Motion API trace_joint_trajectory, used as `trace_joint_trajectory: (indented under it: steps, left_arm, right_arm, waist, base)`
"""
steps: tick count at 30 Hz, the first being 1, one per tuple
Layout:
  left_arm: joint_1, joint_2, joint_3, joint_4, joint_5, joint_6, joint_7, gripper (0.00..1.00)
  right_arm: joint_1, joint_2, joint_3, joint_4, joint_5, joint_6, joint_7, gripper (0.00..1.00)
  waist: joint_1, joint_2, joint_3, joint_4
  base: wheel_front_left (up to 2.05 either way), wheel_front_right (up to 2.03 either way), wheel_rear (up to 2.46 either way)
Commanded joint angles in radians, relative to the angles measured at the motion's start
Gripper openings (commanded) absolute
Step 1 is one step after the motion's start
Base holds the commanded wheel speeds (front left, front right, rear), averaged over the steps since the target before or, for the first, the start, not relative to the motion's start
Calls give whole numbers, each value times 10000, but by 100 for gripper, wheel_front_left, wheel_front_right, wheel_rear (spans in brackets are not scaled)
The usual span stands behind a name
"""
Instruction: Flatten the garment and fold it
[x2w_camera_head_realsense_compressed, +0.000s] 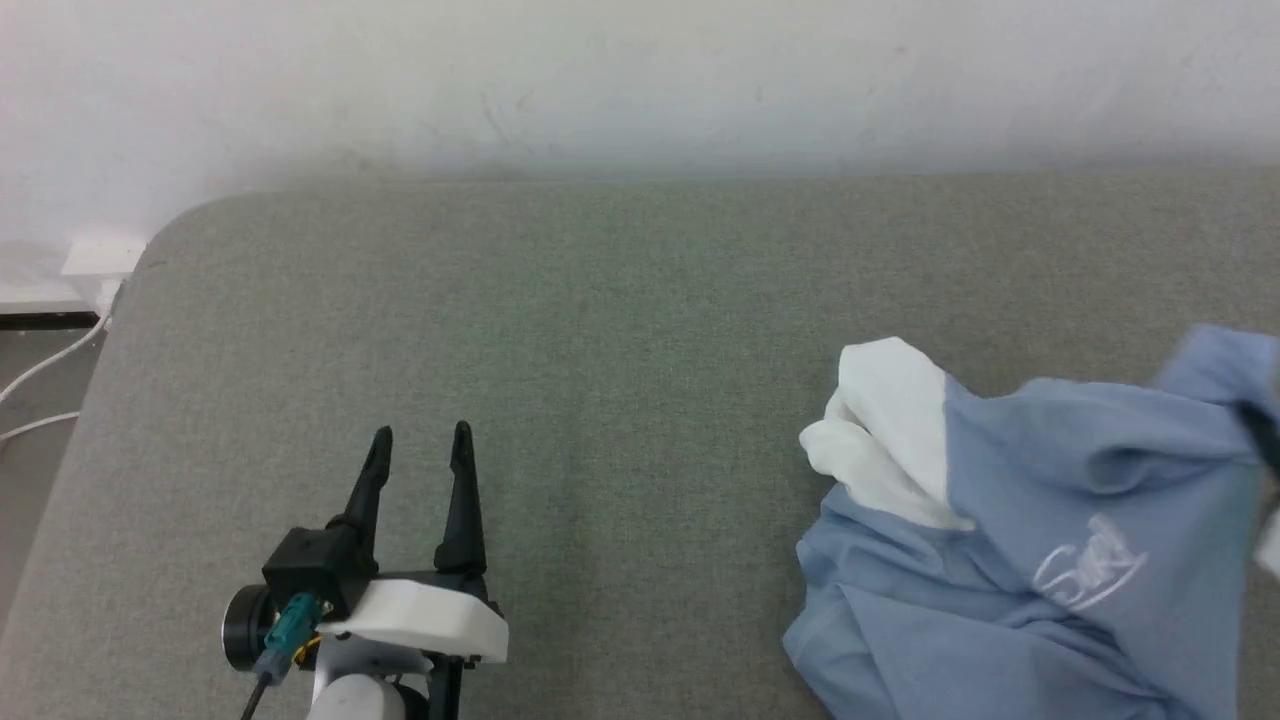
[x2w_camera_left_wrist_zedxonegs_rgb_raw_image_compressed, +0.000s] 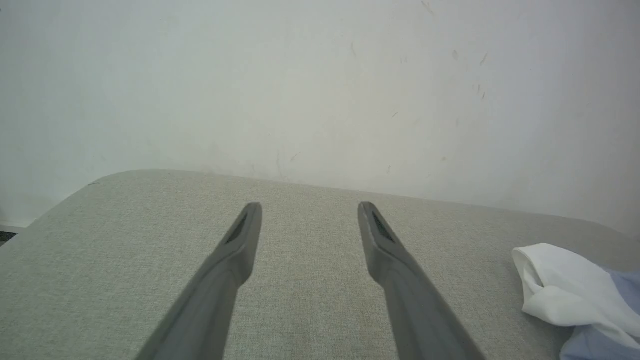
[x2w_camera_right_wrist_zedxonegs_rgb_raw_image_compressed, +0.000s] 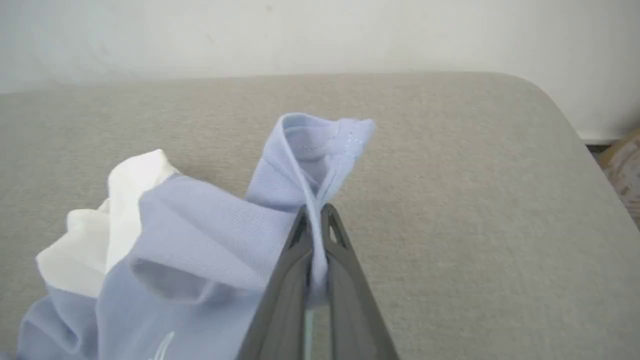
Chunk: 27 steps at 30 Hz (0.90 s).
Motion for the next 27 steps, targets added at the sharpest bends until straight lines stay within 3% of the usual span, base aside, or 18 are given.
trace_joint_trajectory:
  steps: [1, 10, 11, 12, 13, 14, 22, 27]
  left_arm:
    - [-60, -11, -14, -14, -12, 24, -47, 100]
    - [-79, -12, -178, 19, -135, 69, -47, 100]
    - [-88, -12, -178, 28, -131, 69, -47, 100]
    - [-95, -12, -174, 39, -123, 67, -47, 100]
    - [-98, -12, -165, 49, -115, 66, -47, 100]
    - [-96, -12, -154, 64, -104, 63, -47, 100]
    - [127, -5, -62, 294, -57, 26, -47, 100]
    - [409, 26, -40, 452, -47, 57, -47, 100]
  right_arm:
    - [-14, 57, -781, 434, -128, -9, 25, 0]
    - [921, 1228, -4486, 3476, -1023, -9, -155, 0]
    - [940, 1354, -4708, 3766, -1125, -9, -326, 8]
    - [934, 1464, -4873, 4024, -1212, -9, -508, 40]
    - [923, 1545, -4971, 4246, -1306, -9, -702, 82]
    - [907, 1605, -5020, 4420, -1400, -9, -963, 100]
    - [672, 1676, -5019, 4365, -2385, -9, -4697, 100]
    - [888, 1970, -3887, 3379, -2864, -9, -6217, 100]
  waist:
    - [-1, 0, 5, -29]
    - [-1, 0, 64, 42]
    - [-1, 0, 70, 49]
    - [-1, 0, 71, 54]
    - [-1, 0, 69, 56]
    - [-1, 0, 66, 55]
    - [-1, 0, -314, 22]
    - [-1, 0, -716, -28]
  base:
    - [0, 0, 0]
    - [0, 0, 0]
    - [0, 0, 0]
    - [0, 0, 0]
    - [0, 0, 0]
    - [0, 0, 0]
    - [0, 0, 0]
    - [0, 0, 0]
